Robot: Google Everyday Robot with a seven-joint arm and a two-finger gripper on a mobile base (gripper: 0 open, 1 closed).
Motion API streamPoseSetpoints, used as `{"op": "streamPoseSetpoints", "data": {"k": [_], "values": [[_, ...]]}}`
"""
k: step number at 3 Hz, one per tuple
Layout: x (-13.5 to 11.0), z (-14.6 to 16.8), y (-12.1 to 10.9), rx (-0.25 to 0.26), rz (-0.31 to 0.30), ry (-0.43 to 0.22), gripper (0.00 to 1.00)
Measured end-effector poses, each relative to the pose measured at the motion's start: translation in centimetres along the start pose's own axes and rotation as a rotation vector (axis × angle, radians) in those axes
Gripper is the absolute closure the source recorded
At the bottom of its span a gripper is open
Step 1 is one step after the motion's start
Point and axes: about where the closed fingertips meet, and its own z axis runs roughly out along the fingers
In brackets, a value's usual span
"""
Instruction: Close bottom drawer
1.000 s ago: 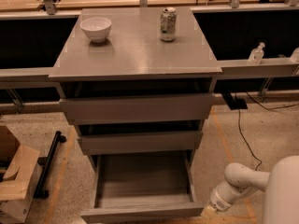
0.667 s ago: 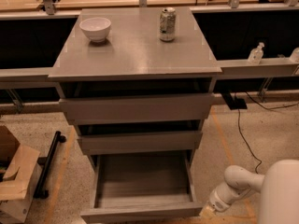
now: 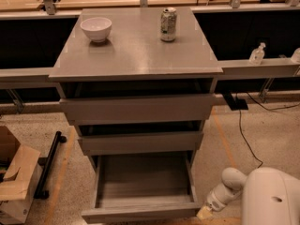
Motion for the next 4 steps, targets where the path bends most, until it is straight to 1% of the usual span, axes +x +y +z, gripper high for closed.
{"op": "streamPoseSetpoints", "data": {"k": [1, 2, 3, 4], "values": [[-0.5, 0.6, -0.6, -0.012, 0.001, -0.003, 1.0], [-6.3, -1.5, -1.6, 0.051, -0.061, -0.12, 1.0], [-6.3, -1.5, -1.6, 0.051, -0.061, -0.12, 1.0], [-7.3, -1.2, -1.9, 0.066, -0.097, -0.09, 1.0]]}}
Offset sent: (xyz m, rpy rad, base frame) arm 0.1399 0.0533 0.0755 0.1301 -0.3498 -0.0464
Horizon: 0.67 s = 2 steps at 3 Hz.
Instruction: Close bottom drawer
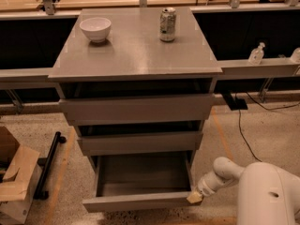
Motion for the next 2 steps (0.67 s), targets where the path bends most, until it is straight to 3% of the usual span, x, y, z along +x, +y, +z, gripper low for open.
{"op": "streamPoseSetpoints", "data": {"k": [1, 2], "values": [[0.0, 0.0, 0.0, 0.0, 0.0, 0.0, 1.0], [-3.9, 0.0, -1.8, 0.024, -0.071, -0.023, 1.0]]}}
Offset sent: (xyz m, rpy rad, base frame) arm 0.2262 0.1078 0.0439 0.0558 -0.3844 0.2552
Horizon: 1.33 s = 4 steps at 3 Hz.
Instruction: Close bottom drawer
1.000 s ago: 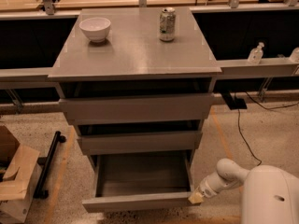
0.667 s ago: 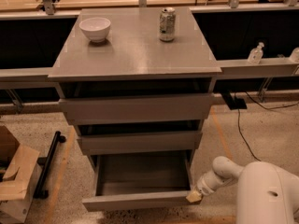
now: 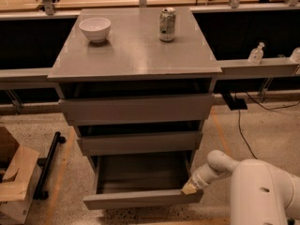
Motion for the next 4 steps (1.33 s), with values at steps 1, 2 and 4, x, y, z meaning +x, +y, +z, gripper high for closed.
{"op": "streamPoseSetpoints", "data": {"k": [1, 2, 4], "values": [[0.0, 0.0, 0.0, 0.0, 0.0, 0.0, 1.0], [-0.3, -1.4, 1.1, 0.0, -0.024, -0.027, 1.0], [1.2, -4.1, 4.2, -0.03, -0.015, -0.041, 1.0]]}}
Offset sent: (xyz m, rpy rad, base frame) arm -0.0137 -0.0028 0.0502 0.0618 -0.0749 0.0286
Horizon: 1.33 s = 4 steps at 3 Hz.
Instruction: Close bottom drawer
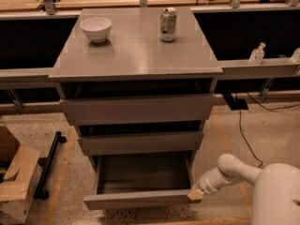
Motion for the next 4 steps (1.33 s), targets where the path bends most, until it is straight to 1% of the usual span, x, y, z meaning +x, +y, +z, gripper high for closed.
{"op": "streamPoseSetpoints", "data": {"k": [1, 2, 3, 4], "values": [[3.3, 3.1, -0.6, -0.075, 0.077, 0.04, 1.0], [6.2, 8.6, -0.7, -0.203, 0.132, 0.087, 1.0], [6.2, 9.2, -0.7, -0.216, 0.133, 0.09, 1.0], [2.6, 8.5, -3.4, -0.165, 0.054, 0.029, 1.0]]}}
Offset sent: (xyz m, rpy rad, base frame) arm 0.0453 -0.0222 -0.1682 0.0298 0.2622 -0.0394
